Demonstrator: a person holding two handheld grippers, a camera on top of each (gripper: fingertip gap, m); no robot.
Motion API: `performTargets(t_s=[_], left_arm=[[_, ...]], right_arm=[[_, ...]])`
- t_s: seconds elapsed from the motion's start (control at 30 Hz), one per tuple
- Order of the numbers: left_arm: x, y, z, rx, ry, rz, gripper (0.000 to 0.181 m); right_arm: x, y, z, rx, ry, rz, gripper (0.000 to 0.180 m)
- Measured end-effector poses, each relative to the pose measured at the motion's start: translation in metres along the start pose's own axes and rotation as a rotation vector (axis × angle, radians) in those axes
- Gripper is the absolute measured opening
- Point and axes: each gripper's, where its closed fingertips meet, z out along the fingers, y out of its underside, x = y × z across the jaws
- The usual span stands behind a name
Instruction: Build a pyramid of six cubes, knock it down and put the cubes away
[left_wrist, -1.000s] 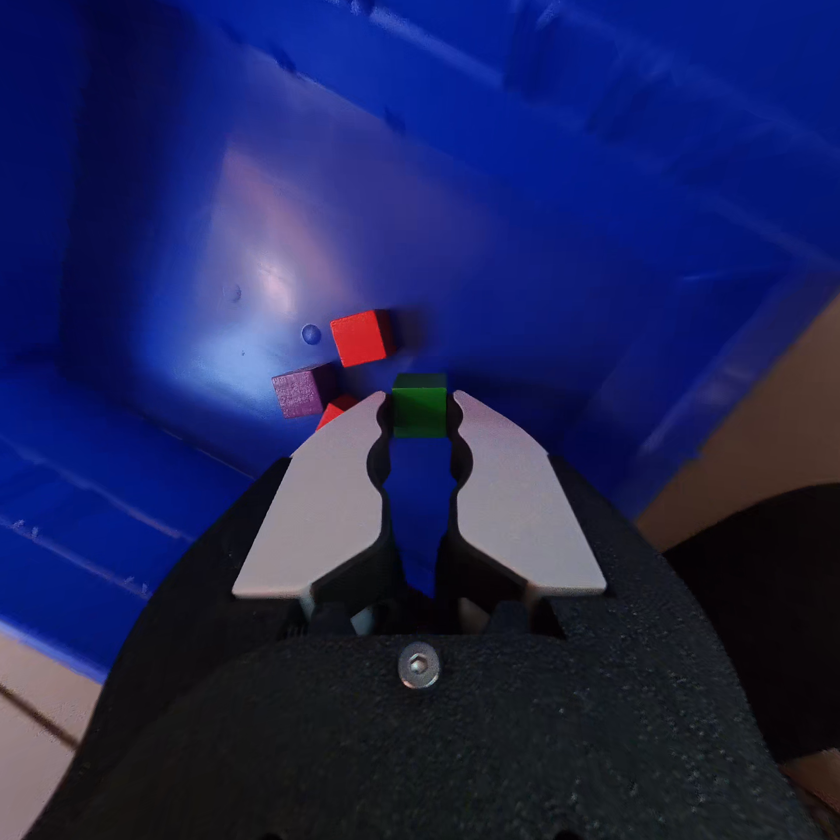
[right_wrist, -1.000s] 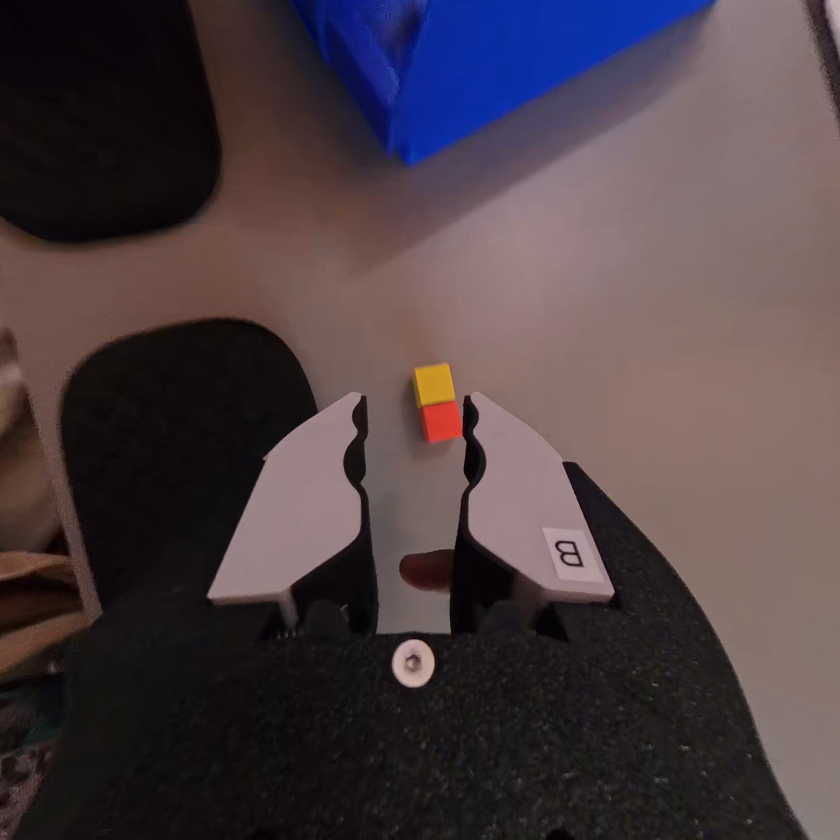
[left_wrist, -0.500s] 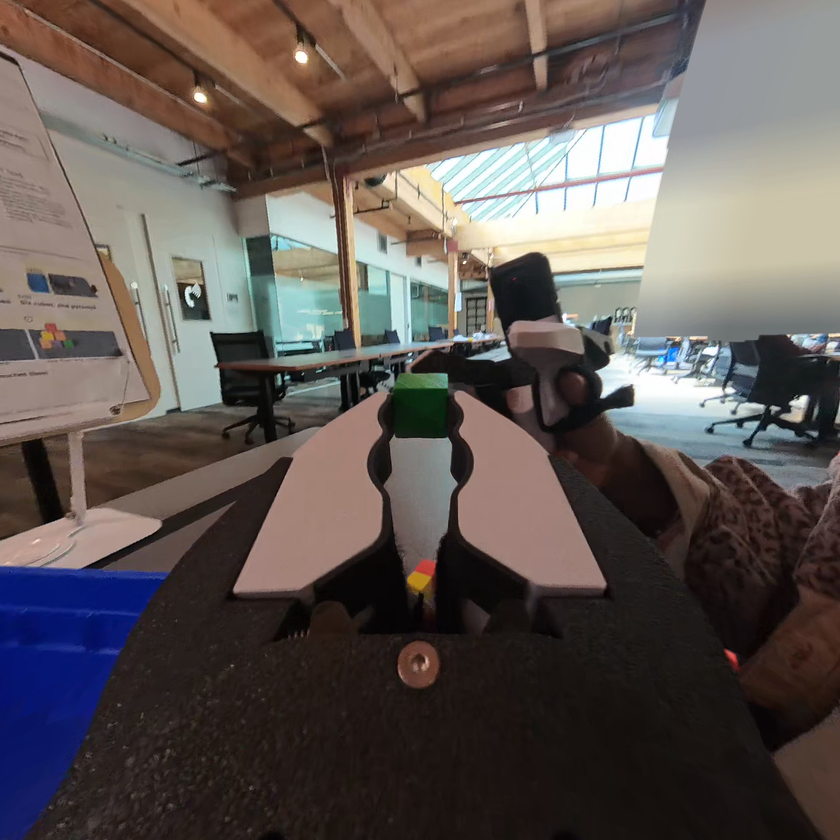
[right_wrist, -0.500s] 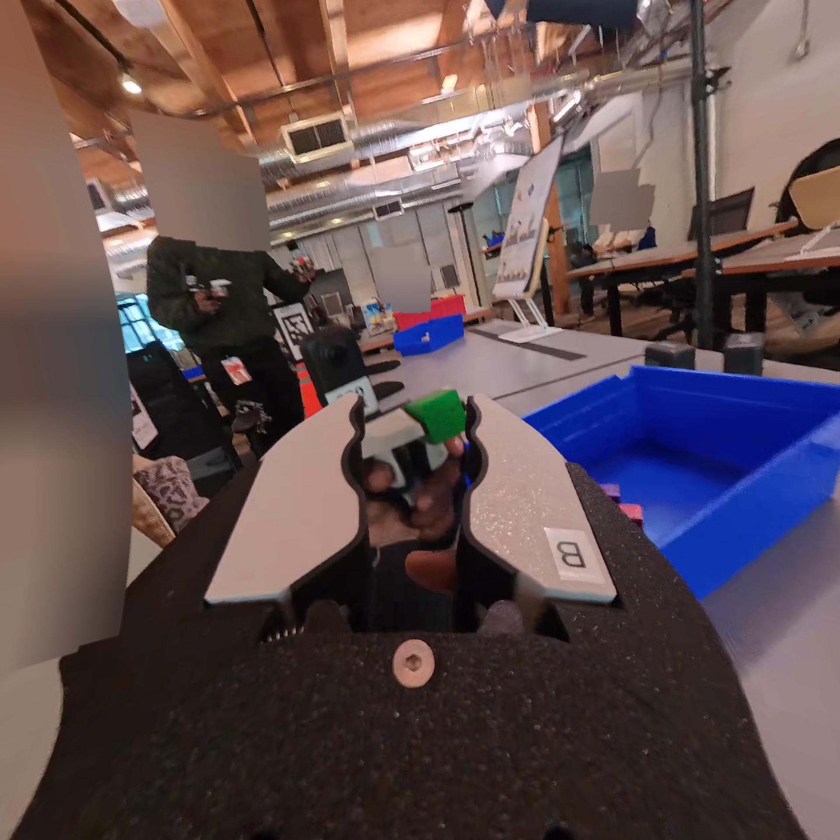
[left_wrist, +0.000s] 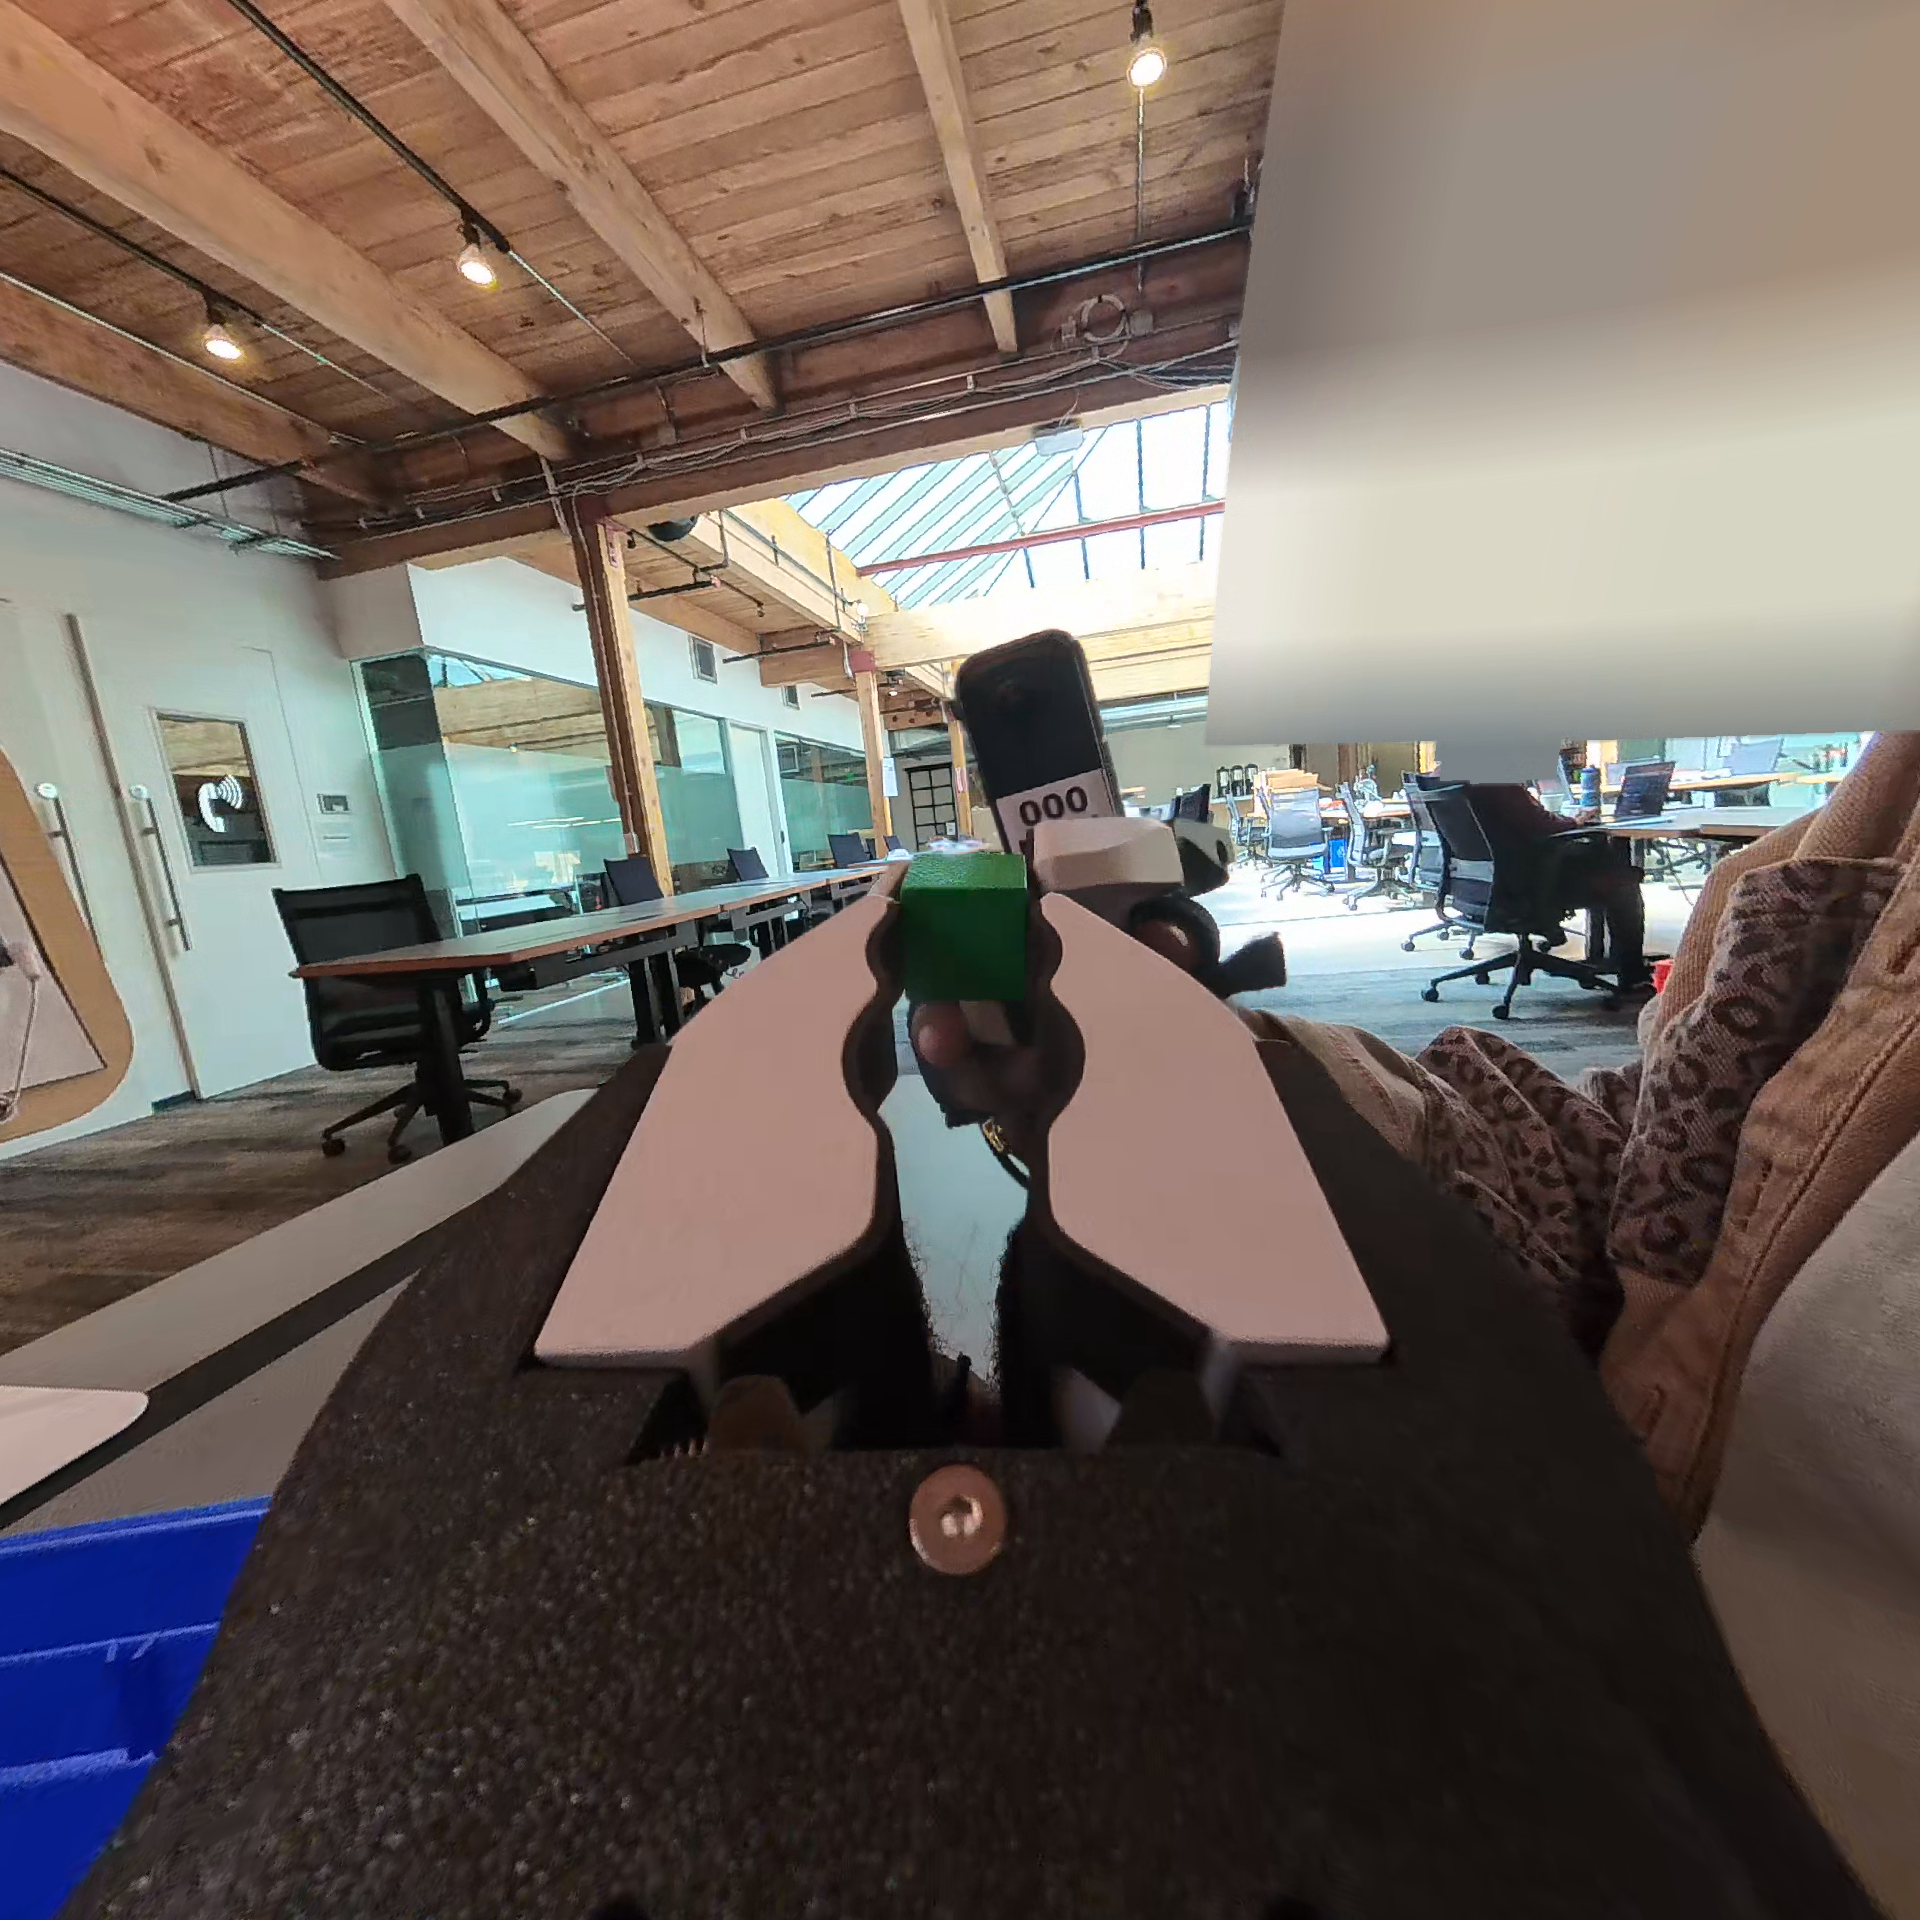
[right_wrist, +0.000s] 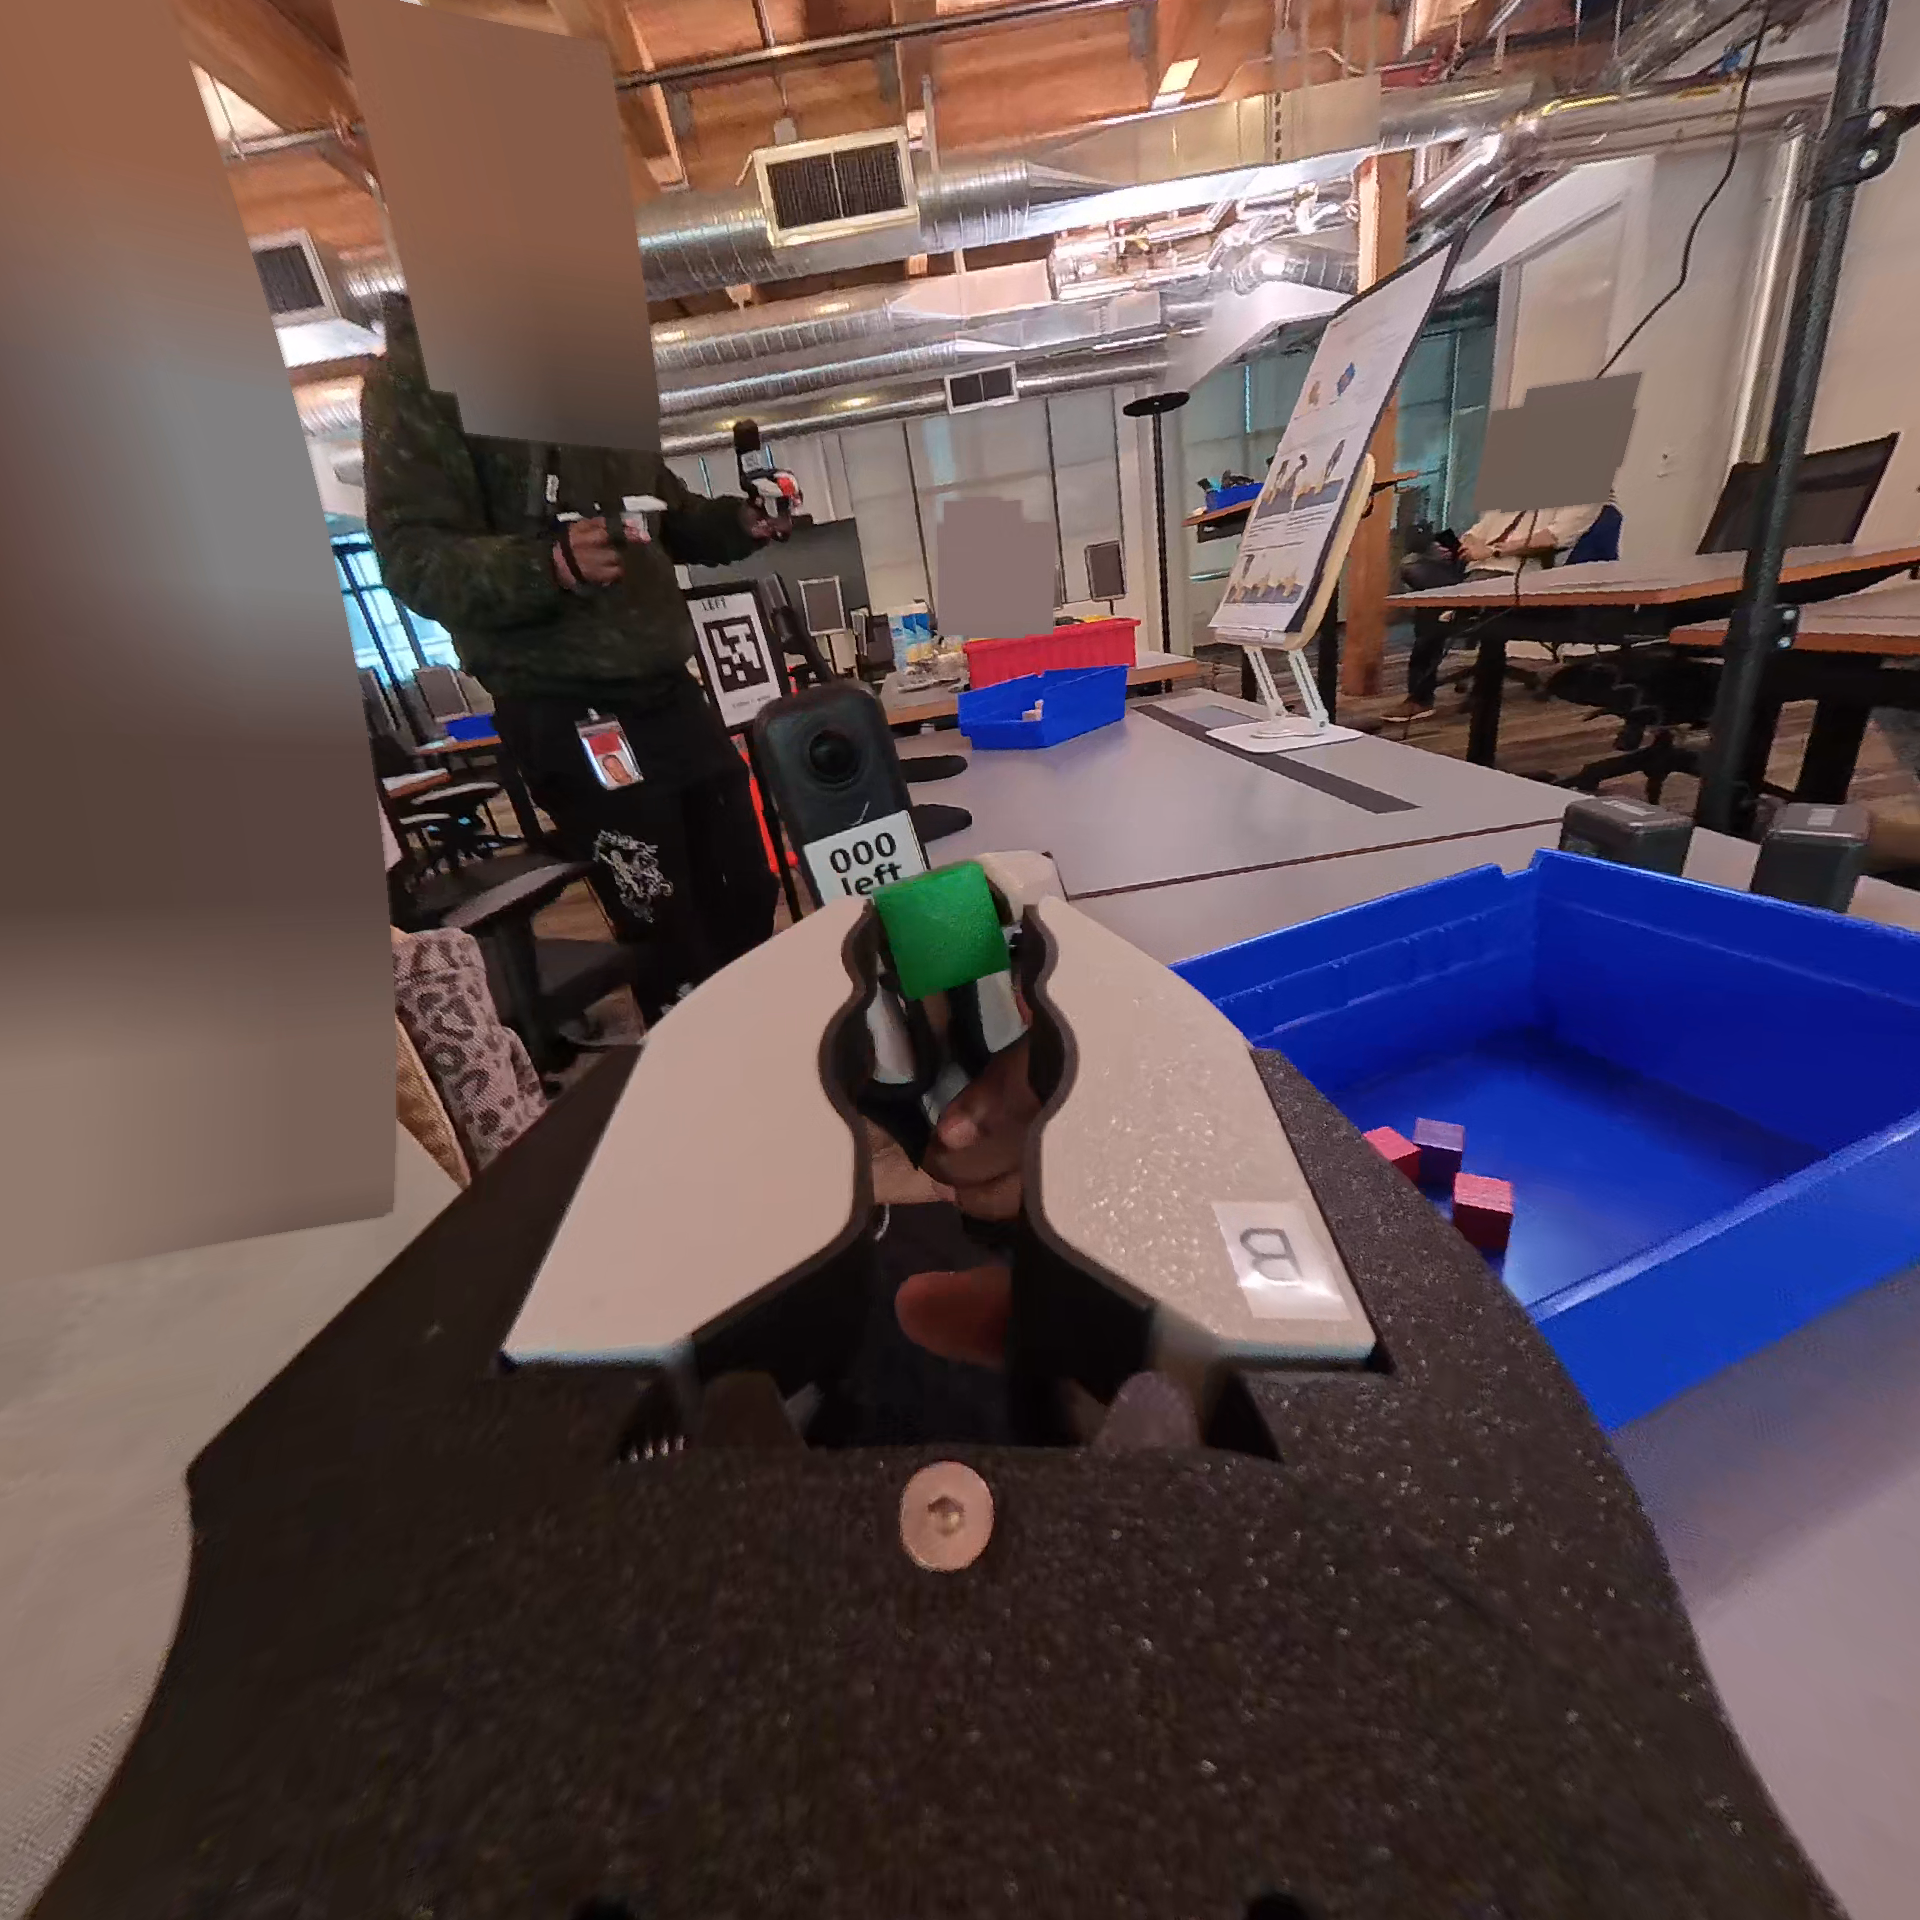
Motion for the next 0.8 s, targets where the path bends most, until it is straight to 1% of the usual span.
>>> performTargets(t_s=[0.03,0.2,0.37,0.43,0.5,0.53,0.6,0.67,0.73,0.8], left_arm=[[0.0,0.001,0.0,-0.009,0.002,0.0,0.022],[-0.001,0.005,0.0,-0.069,-0.026,0.049,0.022],[0.002,0.009,0.002,-0.116,0.0,0.032,0.023],[0.0,0.014,-0.001,-0.169,-0.01,0.037,0.029],[-0.01,0.024,-0.01,-0.305,-0.071,0.043,0.04],[-0.017,0.031,-0.019,-0.402,-0.114,0.051,0.041],[-0.033,0.043,-0.042,-0.587,-0.228,0.07,0.04],[-0.046,0.049,-0.063,-0.706,-0.328,0.072,0.041],[-0.049,0.047,-0.073,-0.726,-0.362,0.064,0.042],[-0.05,0.043,-0.076,-0.693,-0.371,0.053,0.042]], right_arm=[[0.0,0.0,0.0,-0.007,0.005,-0.009,0.026],[0.001,0.002,-0.002,-0.013,0.047,-0.066,0.021],[0.001,0.002,-0.006,-0.002,0.038,-0.084,0.02],[0.007,-0.001,-0.014,-0.002,0.053,-0.085,0.02],[0.021,-0.004,-0.035,-0.061,0.125,-0.154,0.02],[0.03,-0.001,-0.05,-0.145,0.169,-0.202,0.02],[0.06,0.014,-0.088,-0.374,0.304,-0.264,0.02],[0.085,0.04,-0.128,-0.634,0.404,-0.291,0.02],[0.102,0.075,-0.163,-0.885,0.446,-0.285,0.02],[0.11,0.104,-0.185,-1.032,0.448,-0.269,0.02]])
